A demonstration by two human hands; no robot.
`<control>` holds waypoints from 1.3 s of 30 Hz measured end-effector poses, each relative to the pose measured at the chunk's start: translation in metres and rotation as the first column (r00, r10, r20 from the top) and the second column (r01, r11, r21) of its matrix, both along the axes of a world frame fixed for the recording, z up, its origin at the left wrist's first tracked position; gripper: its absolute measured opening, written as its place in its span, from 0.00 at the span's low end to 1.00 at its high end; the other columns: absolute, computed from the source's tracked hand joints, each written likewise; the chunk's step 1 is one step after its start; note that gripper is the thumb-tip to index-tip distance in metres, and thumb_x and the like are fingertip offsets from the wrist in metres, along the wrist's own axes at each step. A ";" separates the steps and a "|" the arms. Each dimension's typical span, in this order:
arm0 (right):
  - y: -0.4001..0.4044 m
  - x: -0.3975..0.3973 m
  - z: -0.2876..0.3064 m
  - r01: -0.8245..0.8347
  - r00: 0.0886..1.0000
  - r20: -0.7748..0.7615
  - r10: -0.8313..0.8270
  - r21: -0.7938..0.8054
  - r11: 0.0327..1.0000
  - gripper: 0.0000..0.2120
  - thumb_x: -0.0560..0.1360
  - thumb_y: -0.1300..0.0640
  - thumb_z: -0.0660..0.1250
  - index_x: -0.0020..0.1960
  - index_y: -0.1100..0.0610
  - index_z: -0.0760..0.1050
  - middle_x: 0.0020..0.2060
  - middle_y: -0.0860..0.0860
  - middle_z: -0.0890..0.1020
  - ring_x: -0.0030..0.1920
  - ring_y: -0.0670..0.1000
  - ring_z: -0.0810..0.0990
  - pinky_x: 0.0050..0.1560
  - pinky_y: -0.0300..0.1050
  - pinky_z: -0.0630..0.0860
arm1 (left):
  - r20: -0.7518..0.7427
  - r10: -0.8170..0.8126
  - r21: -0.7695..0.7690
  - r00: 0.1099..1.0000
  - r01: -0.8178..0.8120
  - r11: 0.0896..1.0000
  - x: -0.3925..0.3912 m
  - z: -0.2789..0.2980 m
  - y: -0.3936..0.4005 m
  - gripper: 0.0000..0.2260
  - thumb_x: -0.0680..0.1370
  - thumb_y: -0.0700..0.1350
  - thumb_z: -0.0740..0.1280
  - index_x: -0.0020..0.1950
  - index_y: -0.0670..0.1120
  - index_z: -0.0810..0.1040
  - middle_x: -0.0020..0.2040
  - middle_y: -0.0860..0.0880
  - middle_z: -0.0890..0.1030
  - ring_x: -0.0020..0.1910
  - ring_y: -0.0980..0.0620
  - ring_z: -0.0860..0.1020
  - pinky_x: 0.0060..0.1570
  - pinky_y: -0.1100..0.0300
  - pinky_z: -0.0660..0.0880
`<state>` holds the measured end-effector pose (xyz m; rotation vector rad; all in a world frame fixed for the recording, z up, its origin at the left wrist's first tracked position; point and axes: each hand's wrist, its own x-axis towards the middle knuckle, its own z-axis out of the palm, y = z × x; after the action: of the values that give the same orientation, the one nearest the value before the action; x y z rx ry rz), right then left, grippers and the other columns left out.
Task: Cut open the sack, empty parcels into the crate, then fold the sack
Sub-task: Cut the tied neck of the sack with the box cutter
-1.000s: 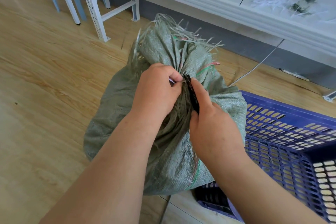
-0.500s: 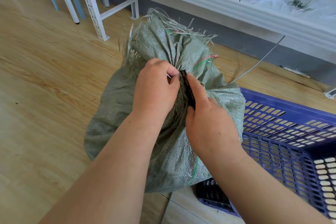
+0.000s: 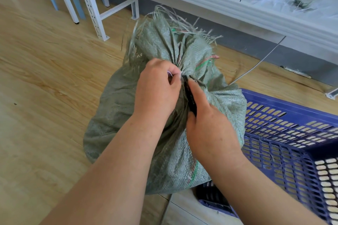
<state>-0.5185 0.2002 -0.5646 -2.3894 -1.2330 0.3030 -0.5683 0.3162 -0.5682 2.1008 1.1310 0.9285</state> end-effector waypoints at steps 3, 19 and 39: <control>0.003 0.010 0.003 -0.005 0.999 -0.044 0.007 0.030 1.000 0.32 0.79 0.58 0.56 0.76 0.36 0.47 0.54 0.54 0.80 0.50 0.59 0.79 0.41 0.45 0.65 | 0.021 0.020 -0.062 1.000 -0.019 0.998 -0.001 -0.002 0.002 0.03 0.75 0.44 0.69 0.43 0.53 0.80 0.48 0.54 0.79 0.41 0.58 0.76 0.43 0.70 0.69; 0.039 0.048 -0.012 0.156 0.945 -0.316 -0.083 0.213 0.965 0.08 0.71 0.50 0.68 0.50 0.49 0.76 0.41 0.48 0.84 0.44 0.55 0.84 0.46 0.56 0.81 | 0.453 0.362 -0.409 0.815 -0.171 0.897 -0.022 0.024 0.026 0.03 0.75 0.45 0.69 0.46 0.54 0.80 0.47 0.55 0.82 0.44 0.59 0.80 0.43 0.62 0.79; 0.069 0.031 0.036 0.258 0.873 -0.486 0.050 0.545 0.798 0.06 0.71 0.53 0.72 0.47 0.46 0.78 0.35 0.44 0.81 0.33 0.49 0.79 0.42 0.55 0.82 | 0.329 0.143 -0.175 0.933 -0.089 0.981 -0.026 0.035 0.023 0.03 0.76 0.48 0.69 0.47 0.57 0.81 0.44 0.63 0.81 0.47 0.65 0.78 0.52 0.65 0.74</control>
<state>-0.4873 0.2695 -0.5282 -1.6812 -0.7927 0.3752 -0.5946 0.3397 -0.5331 1.6803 1.1134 1.1655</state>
